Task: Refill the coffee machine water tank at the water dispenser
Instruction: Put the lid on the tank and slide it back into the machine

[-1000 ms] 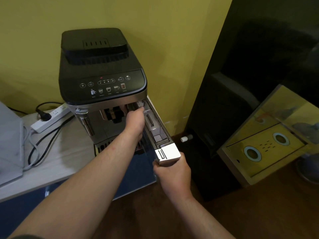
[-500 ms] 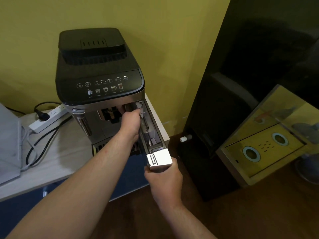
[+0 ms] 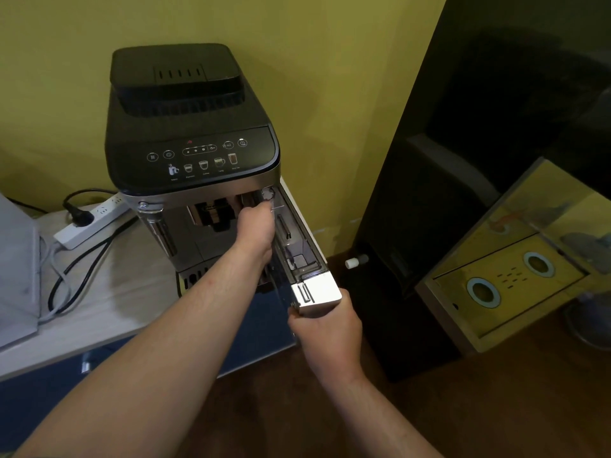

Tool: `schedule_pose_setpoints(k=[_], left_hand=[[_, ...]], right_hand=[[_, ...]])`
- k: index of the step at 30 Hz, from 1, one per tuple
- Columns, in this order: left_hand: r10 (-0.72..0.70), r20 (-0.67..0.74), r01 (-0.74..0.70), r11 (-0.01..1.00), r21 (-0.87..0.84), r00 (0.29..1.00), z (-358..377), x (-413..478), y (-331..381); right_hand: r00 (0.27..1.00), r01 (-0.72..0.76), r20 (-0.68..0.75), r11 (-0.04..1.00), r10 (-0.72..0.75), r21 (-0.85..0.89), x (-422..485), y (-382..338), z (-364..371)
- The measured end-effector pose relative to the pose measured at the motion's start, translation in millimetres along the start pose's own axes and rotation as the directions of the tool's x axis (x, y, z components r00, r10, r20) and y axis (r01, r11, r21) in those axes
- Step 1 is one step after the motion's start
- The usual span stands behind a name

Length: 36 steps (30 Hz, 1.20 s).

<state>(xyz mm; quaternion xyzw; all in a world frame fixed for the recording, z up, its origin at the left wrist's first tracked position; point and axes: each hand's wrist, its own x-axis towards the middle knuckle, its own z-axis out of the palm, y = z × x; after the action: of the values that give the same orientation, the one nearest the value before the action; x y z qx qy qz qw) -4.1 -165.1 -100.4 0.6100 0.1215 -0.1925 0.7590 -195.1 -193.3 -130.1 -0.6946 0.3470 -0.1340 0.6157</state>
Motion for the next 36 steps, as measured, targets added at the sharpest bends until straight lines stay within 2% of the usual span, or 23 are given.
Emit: schedule_pose_setpoints(k=[4,7,11,18,28,36], left_hand=[[-0.002,-0.035,0.004,0.999,0.047,0.999,-2,27,-19],[-0.038,-0.008,0.038,0.997,0.062,0.999,-8,38,-28],[-0.068,0.091,0.072,0.996,-0.044,0.994,-15,-29,-18],[-0.079,0.223,0.046,0.987,0.152,0.971,-22,-68,-46],[-0.13,0.167,0.066,0.939,0.339,0.977,-22,-71,-32],[-0.117,0.159,0.047,0.921,0.387,0.98,-25,-68,-33]], right_hand=[[1.0,-0.015,0.004,1.0,0.015,0.007,0,3,-3],[1.0,-0.025,0.005,1.0,0.025,0.003,0,4,-4],[0.999,-0.04,0.028,0.999,0.041,-0.037,3,-1,-8],[0.992,0.013,0.126,0.984,0.01,-0.179,13,-15,-26],[0.992,-0.008,0.121,0.985,0.029,-0.171,4,-11,-10],[0.994,-0.018,0.105,0.988,0.034,-0.154,2,-9,-3]])
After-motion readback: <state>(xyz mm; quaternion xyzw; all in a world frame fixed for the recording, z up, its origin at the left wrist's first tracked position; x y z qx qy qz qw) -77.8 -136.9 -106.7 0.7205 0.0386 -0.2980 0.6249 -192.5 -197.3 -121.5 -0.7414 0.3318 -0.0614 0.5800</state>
